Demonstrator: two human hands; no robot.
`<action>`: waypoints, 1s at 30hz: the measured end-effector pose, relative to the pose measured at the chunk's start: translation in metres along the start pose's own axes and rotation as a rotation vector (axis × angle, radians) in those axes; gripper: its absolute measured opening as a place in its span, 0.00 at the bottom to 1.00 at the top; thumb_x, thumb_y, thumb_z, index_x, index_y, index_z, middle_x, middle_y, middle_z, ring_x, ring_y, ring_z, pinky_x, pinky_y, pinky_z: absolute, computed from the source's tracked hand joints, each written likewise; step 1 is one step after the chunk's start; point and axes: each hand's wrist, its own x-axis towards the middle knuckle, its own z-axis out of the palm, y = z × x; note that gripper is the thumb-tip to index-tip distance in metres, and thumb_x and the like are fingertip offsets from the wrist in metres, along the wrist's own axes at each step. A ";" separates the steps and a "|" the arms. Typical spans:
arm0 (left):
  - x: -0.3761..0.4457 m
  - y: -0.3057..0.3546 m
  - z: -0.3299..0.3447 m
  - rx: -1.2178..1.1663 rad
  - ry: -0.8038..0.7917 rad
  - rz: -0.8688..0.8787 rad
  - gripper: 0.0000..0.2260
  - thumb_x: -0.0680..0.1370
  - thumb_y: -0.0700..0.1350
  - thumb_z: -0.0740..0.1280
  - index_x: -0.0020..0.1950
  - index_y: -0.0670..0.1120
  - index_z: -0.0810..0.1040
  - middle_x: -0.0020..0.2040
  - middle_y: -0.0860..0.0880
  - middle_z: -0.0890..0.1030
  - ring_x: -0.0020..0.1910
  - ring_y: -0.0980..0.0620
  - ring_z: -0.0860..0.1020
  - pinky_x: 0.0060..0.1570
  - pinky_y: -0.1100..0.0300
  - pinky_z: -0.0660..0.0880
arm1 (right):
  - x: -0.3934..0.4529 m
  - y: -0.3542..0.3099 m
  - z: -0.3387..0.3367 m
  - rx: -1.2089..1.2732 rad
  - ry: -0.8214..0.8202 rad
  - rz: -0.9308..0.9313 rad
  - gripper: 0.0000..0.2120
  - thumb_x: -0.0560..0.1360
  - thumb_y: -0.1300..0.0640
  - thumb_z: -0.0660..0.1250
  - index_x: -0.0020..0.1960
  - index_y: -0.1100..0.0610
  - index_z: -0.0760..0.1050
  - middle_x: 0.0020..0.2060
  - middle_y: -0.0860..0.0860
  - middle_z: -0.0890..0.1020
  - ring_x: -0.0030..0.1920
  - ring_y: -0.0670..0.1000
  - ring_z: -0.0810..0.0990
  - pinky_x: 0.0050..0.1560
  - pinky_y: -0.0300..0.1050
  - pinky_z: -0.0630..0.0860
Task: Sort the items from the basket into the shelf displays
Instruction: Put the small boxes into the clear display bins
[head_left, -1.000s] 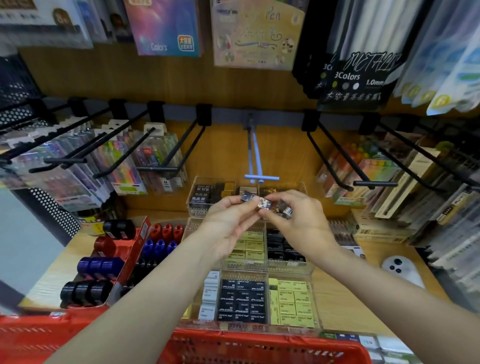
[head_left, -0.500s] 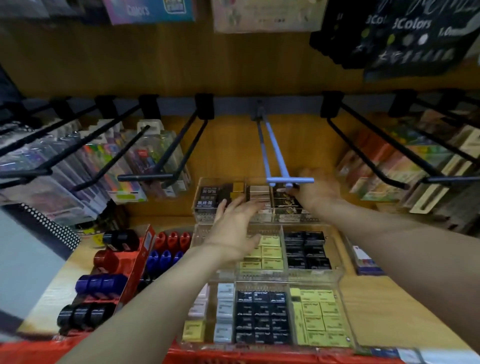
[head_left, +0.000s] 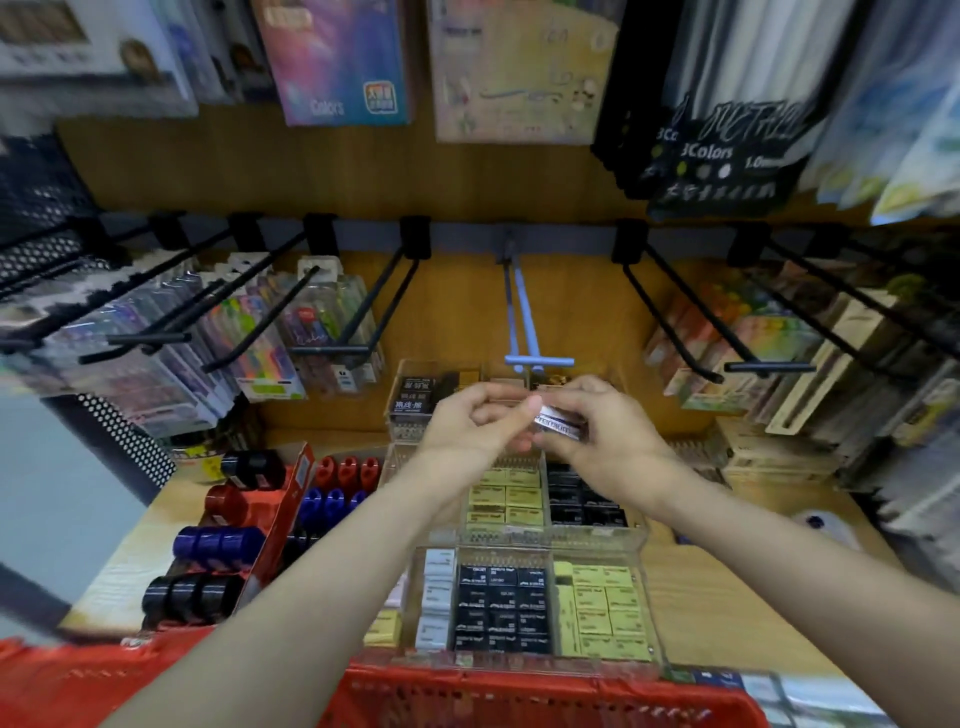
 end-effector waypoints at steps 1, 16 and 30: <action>-0.004 0.002 0.001 -0.024 0.015 -0.003 0.10 0.75 0.40 0.73 0.55 0.40 0.80 0.44 0.40 0.85 0.38 0.53 0.84 0.39 0.66 0.79 | -0.004 -0.006 -0.003 0.010 0.041 0.000 0.20 0.71 0.52 0.76 0.62 0.46 0.79 0.48 0.43 0.75 0.51 0.45 0.75 0.48 0.32 0.67; 0.014 -0.019 -0.030 0.894 0.063 0.211 0.18 0.78 0.52 0.69 0.66 0.50 0.76 0.65 0.52 0.76 0.65 0.53 0.73 0.67 0.53 0.71 | 0.026 0.017 0.001 -0.224 0.104 0.058 0.12 0.76 0.51 0.71 0.57 0.54 0.79 0.49 0.49 0.81 0.47 0.48 0.80 0.51 0.46 0.80; 0.039 -0.057 -0.073 1.350 -0.180 0.288 0.32 0.81 0.58 0.62 0.81 0.57 0.50 0.81 0.59 0.48 0.79 0.55 0.43 0.76 0.50 0.33 | 0.111 0.035 0.058 -0.501 -0.044 0.225 0.04 0.81 0.54 0.62 0.52 0.50 0.76 0.60 0.57 0.77 0.62 0.60 0.74 0.61 0.53 0.69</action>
